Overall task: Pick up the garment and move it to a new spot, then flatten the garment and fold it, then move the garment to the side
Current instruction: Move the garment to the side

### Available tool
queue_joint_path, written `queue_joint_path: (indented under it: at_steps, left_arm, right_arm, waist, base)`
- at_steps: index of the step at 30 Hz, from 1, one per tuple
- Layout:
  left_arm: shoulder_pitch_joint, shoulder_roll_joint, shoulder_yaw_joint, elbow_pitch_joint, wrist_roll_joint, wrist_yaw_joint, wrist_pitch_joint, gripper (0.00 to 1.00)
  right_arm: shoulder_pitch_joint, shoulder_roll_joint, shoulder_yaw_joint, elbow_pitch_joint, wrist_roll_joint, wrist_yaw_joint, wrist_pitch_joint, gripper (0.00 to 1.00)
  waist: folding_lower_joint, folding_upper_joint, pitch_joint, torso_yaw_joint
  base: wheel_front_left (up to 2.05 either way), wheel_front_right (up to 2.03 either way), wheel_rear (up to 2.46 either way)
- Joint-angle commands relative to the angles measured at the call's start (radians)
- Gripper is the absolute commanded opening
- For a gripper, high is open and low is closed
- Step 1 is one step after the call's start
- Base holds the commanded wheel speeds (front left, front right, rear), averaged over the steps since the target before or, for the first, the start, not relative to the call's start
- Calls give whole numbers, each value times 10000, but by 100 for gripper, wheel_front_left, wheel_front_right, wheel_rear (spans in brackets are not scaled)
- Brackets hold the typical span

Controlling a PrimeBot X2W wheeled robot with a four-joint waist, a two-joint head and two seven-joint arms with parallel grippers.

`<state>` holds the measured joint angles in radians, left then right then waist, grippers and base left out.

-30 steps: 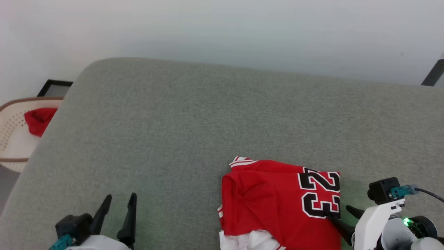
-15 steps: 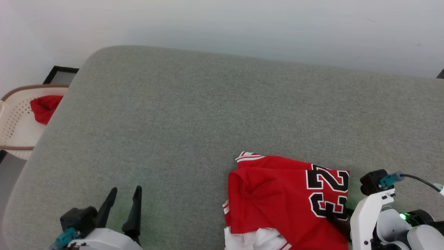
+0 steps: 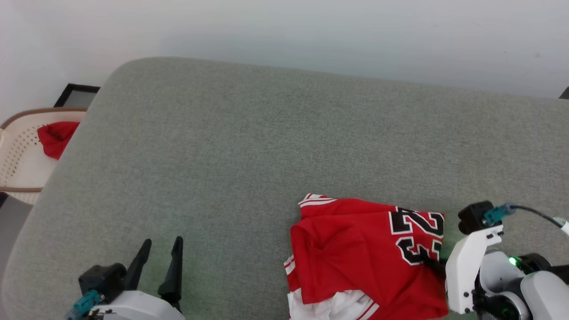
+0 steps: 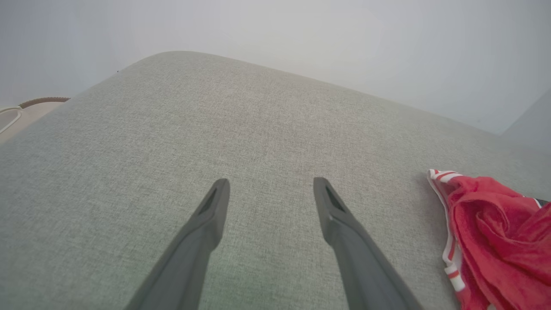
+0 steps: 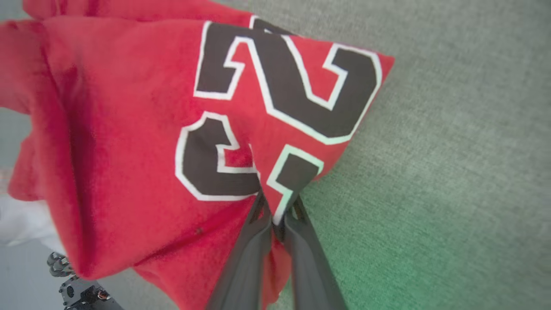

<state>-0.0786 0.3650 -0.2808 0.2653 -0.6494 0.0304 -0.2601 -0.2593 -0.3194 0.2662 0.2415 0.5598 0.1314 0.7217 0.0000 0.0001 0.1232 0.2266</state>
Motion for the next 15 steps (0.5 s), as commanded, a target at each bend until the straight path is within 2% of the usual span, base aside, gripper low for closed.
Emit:
queue_joint_path:
  at_steps: [1,15]
  left_arm:
    - [-68,-40,23,-10,96,-53,-38,100]
    - [-101,-2,39,-165,275,-37,-41,100]
  right_arm:
    - [-155,-77,34,-93,89,-15,-38,0]
    - [-873,-930,336,-1583,-23,-14,392,0]
  waist:
    - [0,-1,-24,-28]
    - [0,-1,-214,-446]
  base:
    - [0,0,0]
    - [0,0,0]
